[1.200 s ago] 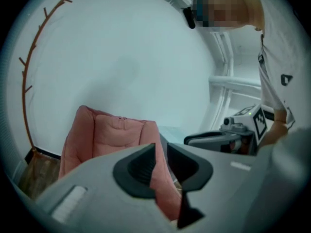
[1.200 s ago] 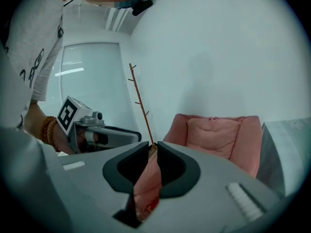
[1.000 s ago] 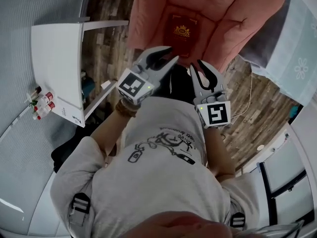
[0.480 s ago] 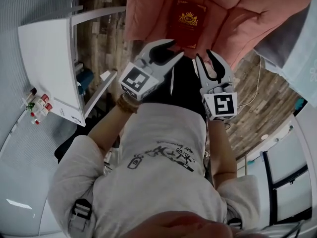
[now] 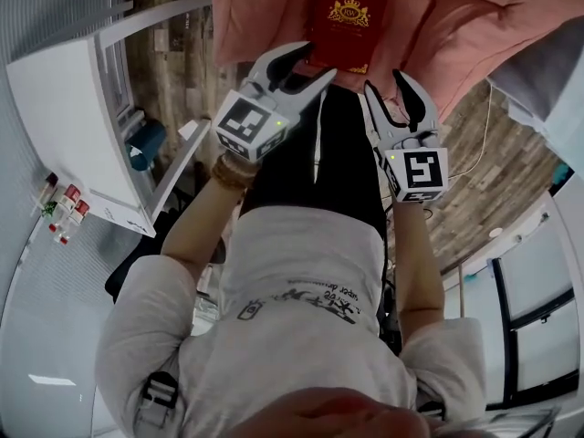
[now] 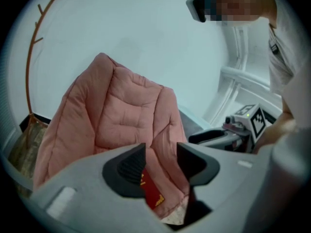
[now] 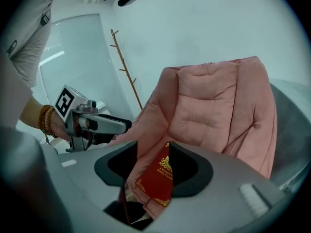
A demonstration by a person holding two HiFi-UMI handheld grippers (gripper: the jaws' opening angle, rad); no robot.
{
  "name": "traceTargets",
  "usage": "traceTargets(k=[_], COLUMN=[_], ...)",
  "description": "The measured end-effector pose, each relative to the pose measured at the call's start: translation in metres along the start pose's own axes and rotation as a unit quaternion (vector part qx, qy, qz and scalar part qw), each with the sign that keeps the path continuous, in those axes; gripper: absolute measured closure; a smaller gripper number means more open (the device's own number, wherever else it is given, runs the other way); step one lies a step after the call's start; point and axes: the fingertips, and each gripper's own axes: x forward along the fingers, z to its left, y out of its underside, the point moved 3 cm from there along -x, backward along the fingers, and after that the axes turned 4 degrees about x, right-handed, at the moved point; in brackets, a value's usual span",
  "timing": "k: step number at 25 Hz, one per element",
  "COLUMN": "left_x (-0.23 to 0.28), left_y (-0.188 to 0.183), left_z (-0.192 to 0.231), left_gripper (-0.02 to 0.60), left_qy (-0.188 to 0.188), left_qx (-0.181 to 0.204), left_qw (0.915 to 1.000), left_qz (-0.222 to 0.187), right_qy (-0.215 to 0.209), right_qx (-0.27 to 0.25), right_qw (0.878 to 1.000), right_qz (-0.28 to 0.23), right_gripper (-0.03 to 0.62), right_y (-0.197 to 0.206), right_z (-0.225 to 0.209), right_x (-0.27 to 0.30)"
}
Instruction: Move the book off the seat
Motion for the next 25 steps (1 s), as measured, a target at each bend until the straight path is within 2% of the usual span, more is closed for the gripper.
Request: traceTargets(k=[13,18,20,25], left_x=[0.048,0.066,0.072,0.091], left_y=[0.121,0.153,0.165,0.192], left_z=[0.045,0.058,0.063,0.081], left_gripper=[0.327,0.298,0.283,0.241], left_qy=[0.001,0.004,0.000,-0.011], left_qx=[-0.024,-0.036,-0.050,-0.065], left_qw=[0.9975,0.9963,0.9955,0.9938], left_qz=[0.066,0.078,0.081,0.089], right_qy=[-0.003,0.004,0.004,0.005], right_qx=[0.047,0.055,0.060,0.072], right_qw=[0.999,0.998,0.997,0.995], right_qz=[0.026,0.044,0.053,0.067], right_gripper=[0.306,0.270,0.237,0.220], right_y=[0.092,0.126,0.139,0.166], right_z=[-0.035,-0.058,-0.066,-0.083], right_x=[0.080,0.114,0.124,0.144])
